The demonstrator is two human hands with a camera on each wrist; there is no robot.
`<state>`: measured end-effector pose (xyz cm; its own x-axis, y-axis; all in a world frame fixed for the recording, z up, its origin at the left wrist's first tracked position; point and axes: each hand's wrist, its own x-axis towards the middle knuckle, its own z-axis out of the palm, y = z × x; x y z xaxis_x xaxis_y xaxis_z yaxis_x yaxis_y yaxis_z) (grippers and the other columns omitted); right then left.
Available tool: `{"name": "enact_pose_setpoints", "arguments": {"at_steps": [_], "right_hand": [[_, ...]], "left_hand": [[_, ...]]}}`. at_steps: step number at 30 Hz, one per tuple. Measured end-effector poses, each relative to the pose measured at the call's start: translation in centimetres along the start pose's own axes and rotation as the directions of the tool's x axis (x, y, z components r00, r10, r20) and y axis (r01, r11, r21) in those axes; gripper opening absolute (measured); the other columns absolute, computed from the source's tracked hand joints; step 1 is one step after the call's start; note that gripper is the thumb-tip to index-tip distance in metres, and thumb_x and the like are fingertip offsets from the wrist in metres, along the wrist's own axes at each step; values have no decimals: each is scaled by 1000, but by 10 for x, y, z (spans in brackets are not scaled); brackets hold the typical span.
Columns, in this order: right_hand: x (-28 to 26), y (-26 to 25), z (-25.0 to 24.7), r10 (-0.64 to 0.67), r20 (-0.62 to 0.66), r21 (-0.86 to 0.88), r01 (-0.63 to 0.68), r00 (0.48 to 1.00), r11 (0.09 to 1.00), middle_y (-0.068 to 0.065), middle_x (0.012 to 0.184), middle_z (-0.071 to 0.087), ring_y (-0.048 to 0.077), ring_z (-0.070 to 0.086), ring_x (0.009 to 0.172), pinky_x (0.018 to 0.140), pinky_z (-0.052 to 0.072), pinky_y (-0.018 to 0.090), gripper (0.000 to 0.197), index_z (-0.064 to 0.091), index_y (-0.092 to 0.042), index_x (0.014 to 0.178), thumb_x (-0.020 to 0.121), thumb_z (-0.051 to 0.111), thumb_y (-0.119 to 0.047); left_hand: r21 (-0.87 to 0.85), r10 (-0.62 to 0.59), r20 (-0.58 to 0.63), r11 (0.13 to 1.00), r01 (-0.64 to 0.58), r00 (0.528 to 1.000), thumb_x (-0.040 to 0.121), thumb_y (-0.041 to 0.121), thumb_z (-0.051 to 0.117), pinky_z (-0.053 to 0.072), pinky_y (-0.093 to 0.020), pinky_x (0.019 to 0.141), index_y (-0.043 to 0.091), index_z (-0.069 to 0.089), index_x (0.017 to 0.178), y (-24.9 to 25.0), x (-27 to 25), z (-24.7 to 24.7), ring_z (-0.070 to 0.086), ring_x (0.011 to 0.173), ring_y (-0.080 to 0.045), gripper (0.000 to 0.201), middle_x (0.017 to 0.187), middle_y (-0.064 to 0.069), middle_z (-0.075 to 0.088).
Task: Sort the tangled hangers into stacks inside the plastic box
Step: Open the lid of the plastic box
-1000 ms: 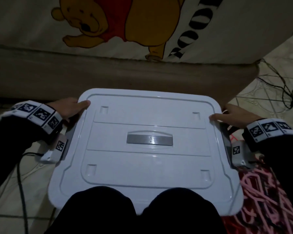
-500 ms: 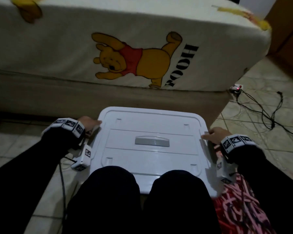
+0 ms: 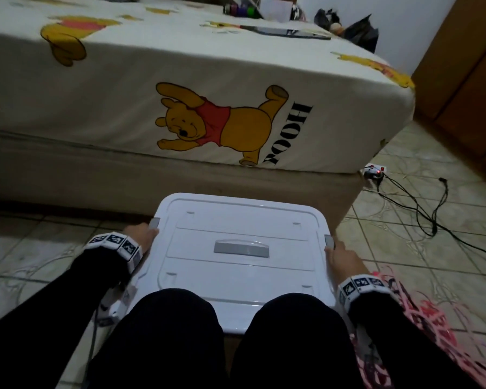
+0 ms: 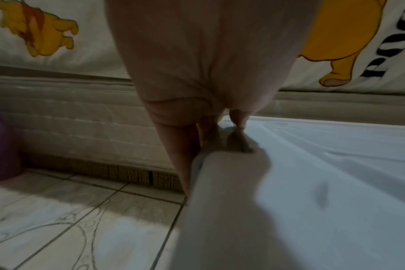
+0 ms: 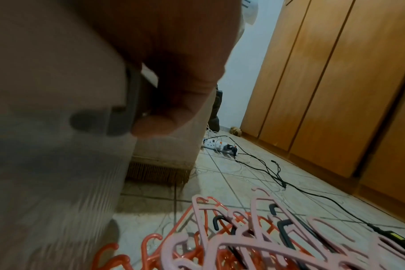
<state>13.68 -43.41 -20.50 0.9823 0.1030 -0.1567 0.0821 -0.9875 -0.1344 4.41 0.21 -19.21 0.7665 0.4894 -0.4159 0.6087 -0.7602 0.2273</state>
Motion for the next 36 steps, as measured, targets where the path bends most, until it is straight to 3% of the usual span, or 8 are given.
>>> {"name": "enact_pose_setpoints", "arguments": {"at_steps": [8, 14, 19, 25, 28, 31, 33, 36], "right_hand": [[4, 5, 6, -56, -49, 15, 57, 997, 998, 25, 109, 57, 39, 62, 87, 69, 44, 38, 39, 32, -9, 134, 96, 28, -18], [9, 19, 8, 75, 57, 124, -81, 996, 989, 28, 113, 60, 39, 58, 102, 81, 42, 36, 35, 55, 4, 114, 101, 28, -15], [12, 22, 7, 142, 80, 148, -153, 987, 977, 29, 114, 60, 38, 56, 105, 82, 41, 36, 37, 57, 6, 108, 102, 28, -16], [6, 21, -13, 248, 83, 79, -254, 965, 964, 24, 101, 63, 34, 60, 92, 68, 39, 31, 33, 58, 0, 89, 97, 42, -28], [2, 17, -32, 254, 112, 54, -261, 961, 964, 19, 92, 61, 29, 58, 82, 67, 40, 28, 38, 57, -1, 83, 96, 42, -34], [-10, 11, -47, 231, 178, -37, -228, 957, 973, 11, 84, 56, 24, 54, 75, 63, 39, 26, 39, 57, -3, 82, 97, 42, -37], [-19, 5, -50, 209, 271, -86, -193, 940, 977, 11, 85, 59, 24, 56, 75, 61, 43, 26, 43, 61, -2, 88, 98, 43, -39], [-31, -4, -50, 187, 337, -118, -155, 923, 981, 6, 66, 52, 17, 47, 57, 53, 38, 22, 49, 57, -4, 74, 97, 43, -45]], "left_hand": [[-43, 41, 14, 998, -40, 999, 105, 29, 25, 39, -31, 89, -6, 47, 123, -2, -1, -7, 52, 116, -34, 45, 128, -25, 53], [-157, 71, 74, 986, -58, 995, 104, 28, 29, 38, -30, 84, -5, 51, 120, -13, 3, -11, 54, 109, -32, 44, 123, -24, 55], [-198, 60, 80, 979, -43, 995, 104, 27, 28, 38, -28, 87, -3, 54, 126, -24, 3, -9, 53, 115, -31, 45, 129, -21, 55], [-196, -47, 0, 980, 47, 999, 102, 20, 39, 49, -31, 55, -7, 55, 104, -32, -11, -24, 67, 83, -37, 32, 105, -26, 61], [-297, -86, 120, 947, 119, 989, 101, 26, 44, 49, -33, 55, -6, 51, 106, -35, -21, -39, 66, 64, -35, 33, 87, -23, 65], [-275, -115, 366, 935, 225, 923, 99, 28, 47, 53, -35, 57, -12, 56, 102, -30, -38, -50, 65, 56, -32, 41, 74, -23, 68], [-240, -113, 446, 940, 240, 888, 99, 26, 47, 54, -36, 57, -12, 57, 101, -23, -49, -52, 66, 56, -33, 39, 75, -24, 69], [-211, -119, 447, 949, 234, 886, 99, 23, 47, 54, -39, 60, -12, 54, 108, -14, -61, -51, 65, 60, -34, 37, 83, -25, 67]]}}
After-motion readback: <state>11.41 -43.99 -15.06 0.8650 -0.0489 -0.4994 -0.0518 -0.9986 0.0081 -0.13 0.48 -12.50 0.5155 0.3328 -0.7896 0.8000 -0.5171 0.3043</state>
